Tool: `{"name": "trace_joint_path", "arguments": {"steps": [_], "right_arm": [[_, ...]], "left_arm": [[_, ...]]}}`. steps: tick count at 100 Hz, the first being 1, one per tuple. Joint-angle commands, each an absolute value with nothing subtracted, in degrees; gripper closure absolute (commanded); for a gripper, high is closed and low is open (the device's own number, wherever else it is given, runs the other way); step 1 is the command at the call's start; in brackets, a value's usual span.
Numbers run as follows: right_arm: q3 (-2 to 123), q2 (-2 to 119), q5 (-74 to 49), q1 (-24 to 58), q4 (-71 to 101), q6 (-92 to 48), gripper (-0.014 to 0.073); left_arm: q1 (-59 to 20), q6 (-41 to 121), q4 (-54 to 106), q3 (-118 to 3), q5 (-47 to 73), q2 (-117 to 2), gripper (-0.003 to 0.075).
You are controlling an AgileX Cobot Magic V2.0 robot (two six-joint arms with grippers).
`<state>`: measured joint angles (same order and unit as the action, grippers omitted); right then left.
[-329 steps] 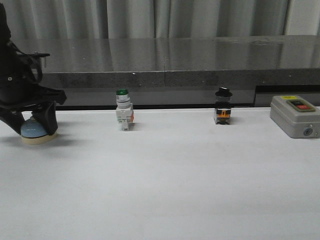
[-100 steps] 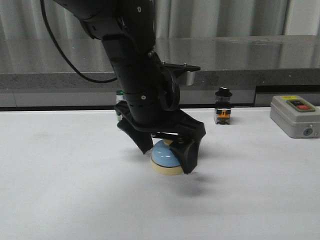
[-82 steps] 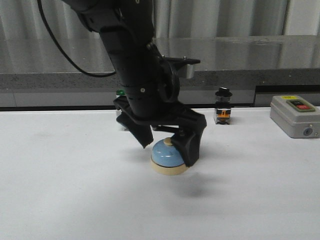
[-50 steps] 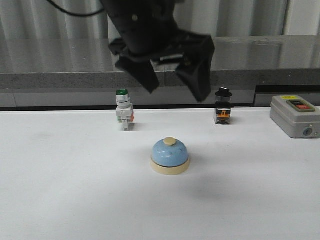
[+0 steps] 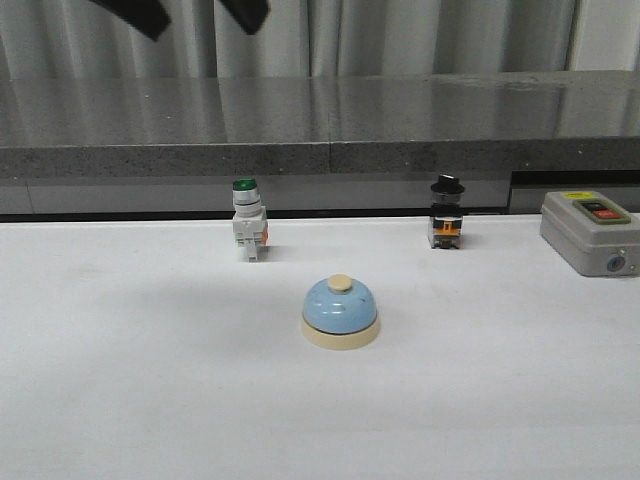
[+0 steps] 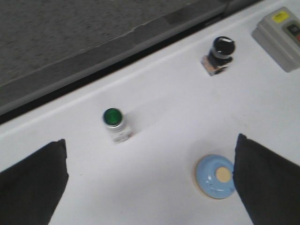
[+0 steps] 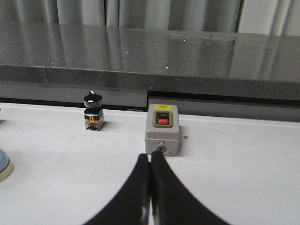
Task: Place and press bell with both arms
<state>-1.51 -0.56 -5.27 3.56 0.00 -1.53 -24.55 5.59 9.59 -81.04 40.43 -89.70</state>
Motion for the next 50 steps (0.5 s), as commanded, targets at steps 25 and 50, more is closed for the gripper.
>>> {"name": "trace_joint_path", "arguments": {"steps": [25,50], "right_arm": [[-0.7,-1.6,-0.6,3.2,-0.7,-1.9,0.0664],[-0.7,-1.6,-0.6,3.2,-0.7,-1.9,0.0664]], "left_arm": [[-12.5,4.9,10.9,-62.1,25.1,-71.3,0.0042],[-9.2,4.9,12.7,-46.6,16.7,-55.9,0.0042]]}}
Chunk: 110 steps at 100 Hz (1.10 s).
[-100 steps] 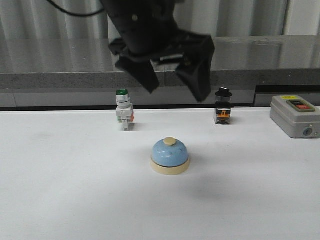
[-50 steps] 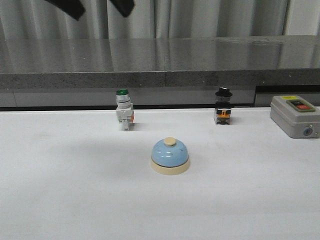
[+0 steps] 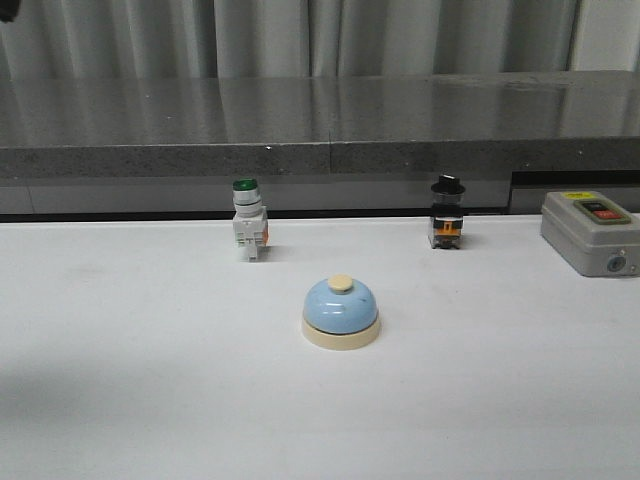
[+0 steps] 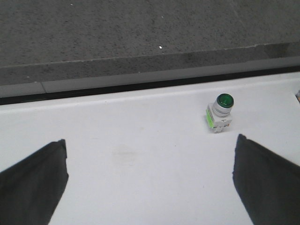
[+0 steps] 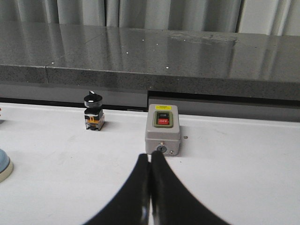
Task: Place and press bell with both arms
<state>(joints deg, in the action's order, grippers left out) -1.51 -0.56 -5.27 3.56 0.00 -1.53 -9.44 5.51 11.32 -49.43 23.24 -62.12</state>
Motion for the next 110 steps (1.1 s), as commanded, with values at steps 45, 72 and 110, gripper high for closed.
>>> {"name": "trace_joint_path", "arguments": {"steps": [45,72,110], "right_arm": [[-0.7,-1.6,-0.6,3.2,-0.7,-1.9,0.0664],[-0.7,-1.6,-0.6,3.2,-0.7,-1.9,0.0664],[-0.7,-1.6,-0.6,3.2,-0.7,-1.9,0.0664]], "left_arm": [[-9.2,4.9,12.4,-31.6,17.8,-29.2,0.0073],[-9.2,4.9,12.3,-31.6,17.8,-25.3,0.0412],[-9.2,4.9,12.3,-31.6,17.4,-25.3,0.0741]]}}
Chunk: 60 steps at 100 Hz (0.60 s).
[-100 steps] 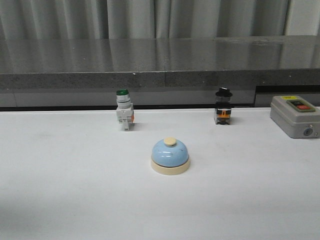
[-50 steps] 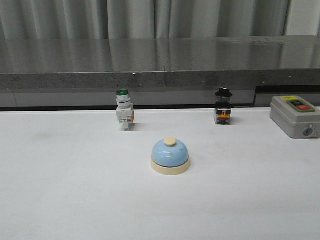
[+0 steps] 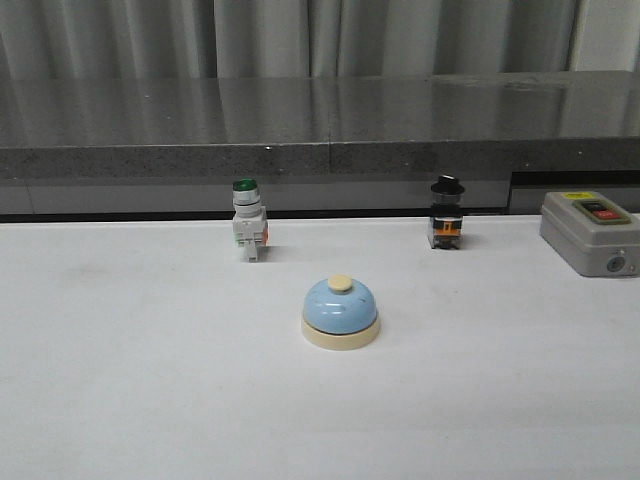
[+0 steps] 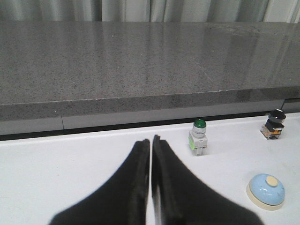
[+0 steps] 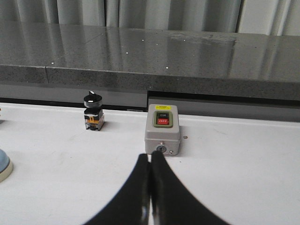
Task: Place and press bell with both arms
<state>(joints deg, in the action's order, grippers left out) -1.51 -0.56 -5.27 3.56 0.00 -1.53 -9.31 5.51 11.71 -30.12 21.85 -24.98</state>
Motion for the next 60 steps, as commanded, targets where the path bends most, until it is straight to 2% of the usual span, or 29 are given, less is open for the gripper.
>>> {"name": "trace_joint_path", "arguments": {"steps": [1,60], "right_arm": [[-0.7,-1.6,-0.6,3.2,-0.7,-1.9,0.0664],[-0.7,-1.6,-0.6,3.2,-0.7,-1.9,0.0664]], "left_arm": [[-9.2,4.9,12.3,-31.6,17.4,-25.3,0.0741],[-9.2,4.9,12.3,-31.5,15.9,-25.3,0.0741]]}}
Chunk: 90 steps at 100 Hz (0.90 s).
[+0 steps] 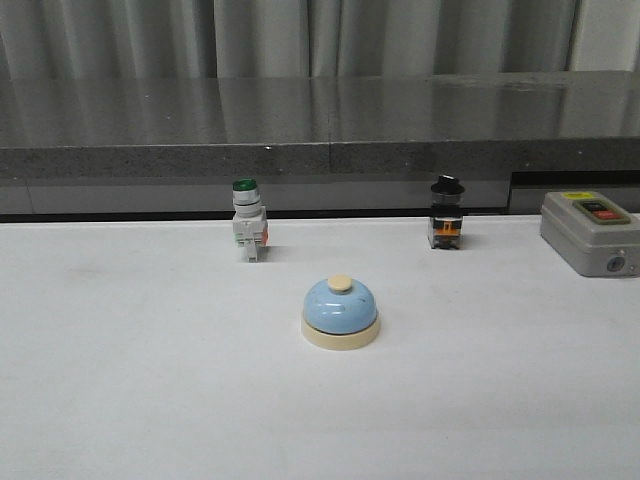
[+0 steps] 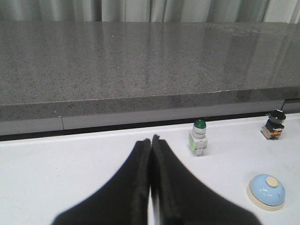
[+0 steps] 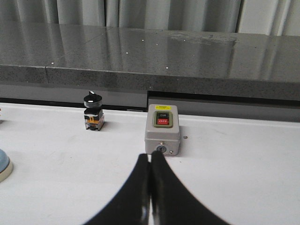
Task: Place and press bell with both arms
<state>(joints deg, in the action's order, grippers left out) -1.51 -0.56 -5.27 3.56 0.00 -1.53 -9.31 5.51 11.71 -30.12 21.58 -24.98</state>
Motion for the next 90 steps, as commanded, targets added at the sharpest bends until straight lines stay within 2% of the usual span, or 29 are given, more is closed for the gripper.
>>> {"name": "trace_joint_path", "arguments": {"steps": [1,34,52,90], "right_arm": [[-0.7,-1.6,-0.6,3.2,-0.7,-1.9,0.0664],[-0.7,-1.6,-0.6,3.2,-0.7,-1.9,0.0664],[-0.7,-1.6,-0.6,3.2,-0.7,-1.9,0.0664],[-0.7,-1.6,-0.6,3.2,-0.7,-1.9,0.0664]], "left_arm": [[-9.2,4.9,12.3,-31.4,15.6,-25.3,0.0741],[-9.2,4.7,6.7,-24.4,5.6,-23.6,0.0741],[-9.2,-3.5,-2.2,-17.8,2.5,-18.6,0.0741],[-6.7,-4.0,-2.2,-6.0,0.6,-5.8,0.0741]]}}
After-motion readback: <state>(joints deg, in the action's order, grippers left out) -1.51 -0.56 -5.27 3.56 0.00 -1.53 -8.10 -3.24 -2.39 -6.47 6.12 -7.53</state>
